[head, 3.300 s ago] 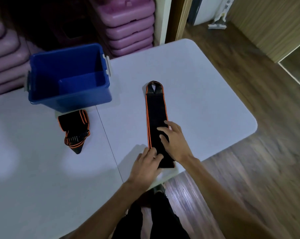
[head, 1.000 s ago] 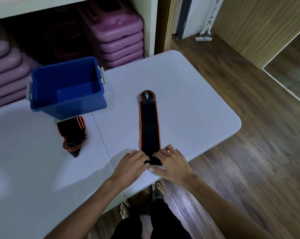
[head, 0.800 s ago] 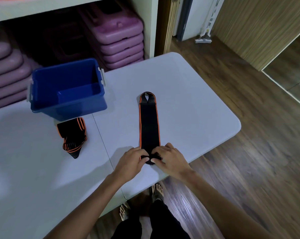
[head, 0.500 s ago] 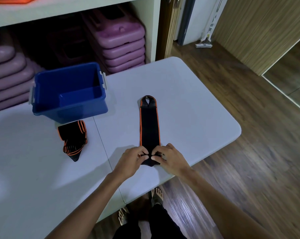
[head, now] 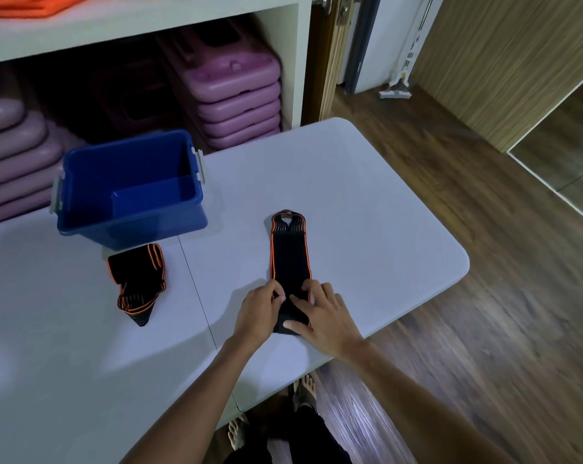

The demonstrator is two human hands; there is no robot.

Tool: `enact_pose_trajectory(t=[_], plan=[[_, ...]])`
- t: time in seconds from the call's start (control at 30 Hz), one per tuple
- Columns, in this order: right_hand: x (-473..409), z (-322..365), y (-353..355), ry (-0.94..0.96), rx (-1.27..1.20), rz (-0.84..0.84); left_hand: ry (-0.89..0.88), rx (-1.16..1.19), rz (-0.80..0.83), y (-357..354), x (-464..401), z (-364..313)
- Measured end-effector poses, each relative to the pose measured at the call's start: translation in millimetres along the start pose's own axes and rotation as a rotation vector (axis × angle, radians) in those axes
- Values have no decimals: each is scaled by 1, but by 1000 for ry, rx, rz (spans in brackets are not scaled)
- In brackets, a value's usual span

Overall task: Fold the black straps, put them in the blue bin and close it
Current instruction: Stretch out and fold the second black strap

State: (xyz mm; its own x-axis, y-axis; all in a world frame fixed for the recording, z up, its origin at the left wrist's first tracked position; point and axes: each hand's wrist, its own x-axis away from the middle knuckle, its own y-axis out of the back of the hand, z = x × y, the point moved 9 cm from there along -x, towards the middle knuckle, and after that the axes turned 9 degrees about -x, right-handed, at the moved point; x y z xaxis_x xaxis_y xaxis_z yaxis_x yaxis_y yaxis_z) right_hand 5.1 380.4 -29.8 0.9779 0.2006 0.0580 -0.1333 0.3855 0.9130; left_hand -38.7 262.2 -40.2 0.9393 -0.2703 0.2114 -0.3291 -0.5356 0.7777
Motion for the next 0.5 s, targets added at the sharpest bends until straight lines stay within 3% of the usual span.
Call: enact_pose_trajectory(t=[0.17,0.27,0.4,0.5], plan=[[-1,-1,-9,-20,10,-15,-42,-155,-100,-1,11,-3],[-4,2,-5,7,50,-13,-174,-350,-181,5,17,-7],[-1,7,0,4,-32,-67,-399,-559,-143,-2,35,-7],[3,8,0,-19,-51,-75,-428,-567,-71,-5,48,-3]])
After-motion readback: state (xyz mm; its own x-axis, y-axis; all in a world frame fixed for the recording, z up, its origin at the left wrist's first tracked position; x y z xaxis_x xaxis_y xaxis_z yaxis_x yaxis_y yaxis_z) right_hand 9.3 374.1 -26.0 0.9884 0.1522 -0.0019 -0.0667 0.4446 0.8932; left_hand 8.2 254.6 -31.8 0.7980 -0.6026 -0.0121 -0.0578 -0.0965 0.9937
